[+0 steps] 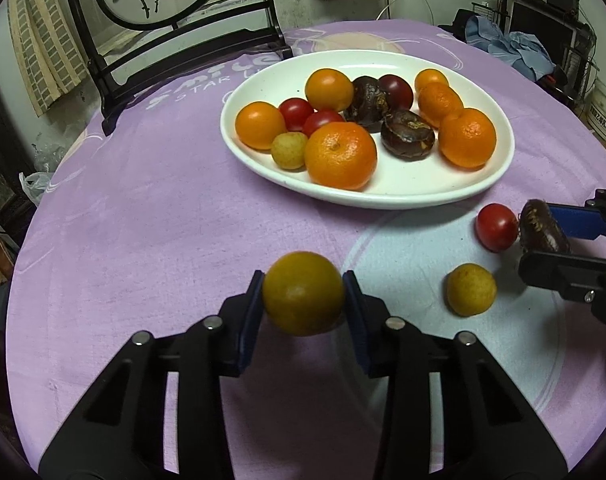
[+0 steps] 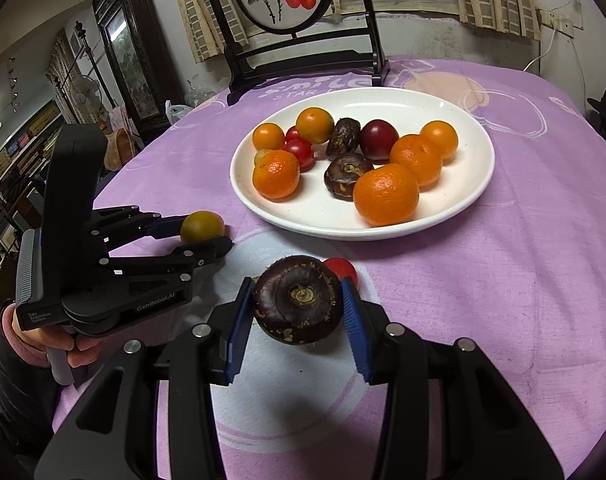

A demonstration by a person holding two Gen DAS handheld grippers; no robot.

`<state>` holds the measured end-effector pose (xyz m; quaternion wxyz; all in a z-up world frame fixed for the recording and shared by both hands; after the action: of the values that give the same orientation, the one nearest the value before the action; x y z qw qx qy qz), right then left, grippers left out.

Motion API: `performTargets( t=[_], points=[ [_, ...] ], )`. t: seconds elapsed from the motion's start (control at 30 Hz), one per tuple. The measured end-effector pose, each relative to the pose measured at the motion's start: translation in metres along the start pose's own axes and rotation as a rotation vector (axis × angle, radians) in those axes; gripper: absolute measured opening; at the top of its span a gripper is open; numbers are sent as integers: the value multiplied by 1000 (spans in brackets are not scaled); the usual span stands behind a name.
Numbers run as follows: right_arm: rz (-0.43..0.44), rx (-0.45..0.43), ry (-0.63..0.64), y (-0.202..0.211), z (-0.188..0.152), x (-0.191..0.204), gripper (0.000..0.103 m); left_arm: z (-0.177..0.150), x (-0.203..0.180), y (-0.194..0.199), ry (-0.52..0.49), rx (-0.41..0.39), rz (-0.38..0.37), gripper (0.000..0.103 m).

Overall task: Organize fruits
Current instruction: 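Carry both fruits over the white plate and open both grippers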

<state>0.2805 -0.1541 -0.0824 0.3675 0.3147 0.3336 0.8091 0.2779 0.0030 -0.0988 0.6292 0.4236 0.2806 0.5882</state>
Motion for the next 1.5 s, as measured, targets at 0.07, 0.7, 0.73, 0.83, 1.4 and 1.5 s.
performTargets(
  t=[0.07, 0.7, 0.73, 0.83, 1.4, 1.5],
  points=[
    [5, -10, 12, 0, 0, 2, 44, 0, 0, 0, -2, -2, 1, 39],
    [-77, -369, -108, 35, 66, -30, 44, 58, 4, 54, 222, -258, -146, 38],
    [-86, -373, -128, 33, 71, -37, 44, 64, 3, 52, 232, -260, -139, 38],
    [-112, -374, -170, 25, 85, -55, 44, 88, 6, 37, 256, -255, -98, 38],
    [-123, -190, -213, -31, 137, -89, 44, 156, 39, -22, 335, -177, -99, 39],
    [-124, -156, -209, -40, 139, -88, 44, 160, 38, -29, 330, -150, -117, 39]
  ],
)
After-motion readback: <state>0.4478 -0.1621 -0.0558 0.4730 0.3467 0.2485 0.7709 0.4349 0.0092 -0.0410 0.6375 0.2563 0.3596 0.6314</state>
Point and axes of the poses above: each gripper's, at about its wrist camera, not at the fingertips, and y roughly against the way its jaws point, x to its left, z to its top, the point moved 3 cm from there along -y, roughly the way its jaws point, and after that the axes turned 7 degrees about x, right-handed, at the moved point
